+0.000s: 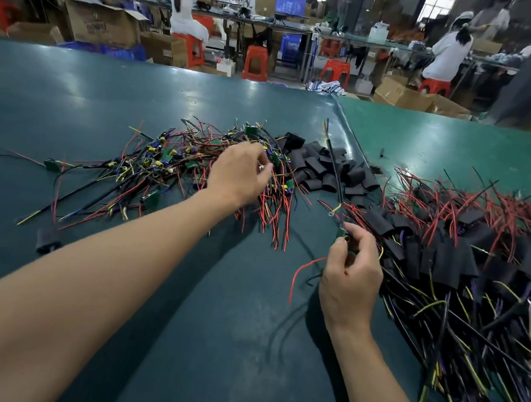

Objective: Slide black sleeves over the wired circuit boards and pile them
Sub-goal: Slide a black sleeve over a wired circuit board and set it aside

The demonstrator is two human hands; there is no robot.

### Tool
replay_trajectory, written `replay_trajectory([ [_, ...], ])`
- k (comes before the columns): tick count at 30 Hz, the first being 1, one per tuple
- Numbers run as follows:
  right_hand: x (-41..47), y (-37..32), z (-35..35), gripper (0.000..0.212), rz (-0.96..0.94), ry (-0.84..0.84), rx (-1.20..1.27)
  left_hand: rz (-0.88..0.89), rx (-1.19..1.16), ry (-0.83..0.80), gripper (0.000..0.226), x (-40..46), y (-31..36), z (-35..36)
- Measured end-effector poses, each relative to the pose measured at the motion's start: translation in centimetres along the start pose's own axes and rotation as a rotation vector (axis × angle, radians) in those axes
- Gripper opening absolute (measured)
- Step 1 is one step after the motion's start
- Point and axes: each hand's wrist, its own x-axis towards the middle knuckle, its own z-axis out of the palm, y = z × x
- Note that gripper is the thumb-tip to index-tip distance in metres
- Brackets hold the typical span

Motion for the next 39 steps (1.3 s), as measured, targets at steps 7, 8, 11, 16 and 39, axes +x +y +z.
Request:
replay_trajectory([
  [7, 0.5, 0.5, -0.1, 0.028, -0.015, 0.016, -0.029, 0.125, 0.036, -0.259, 0.032, 6.0, 1.6, 5.3],
  [8, 0.5, 0.5, -0.1, 0.028, -0.008, 0.012, -0.032, 0.109, 0.048, -0.289, 0.037, 6.9, 1.6, 5.9],
  [11, 0.6, 0.5, -0.1, 0.027, 0.013, 0.011, -0.032, 0.079, 0.201, -0.383, 0.053, 8.8, 1.3, 7.6],
  [16, 0.5, 0.5, 0.0, 0.029, 0.026, -0.005, -0.034, 0.084, 0.303, -0.520, 0.043, 9.2, 1.3, 9.1],
  [39, 0.6, 0.3, 0.0, 0.027, 0.112, -0.034, 0.098, 0.268, -0.086, -0.206, 0.042, -6.5, 0.8, -1.9],
])
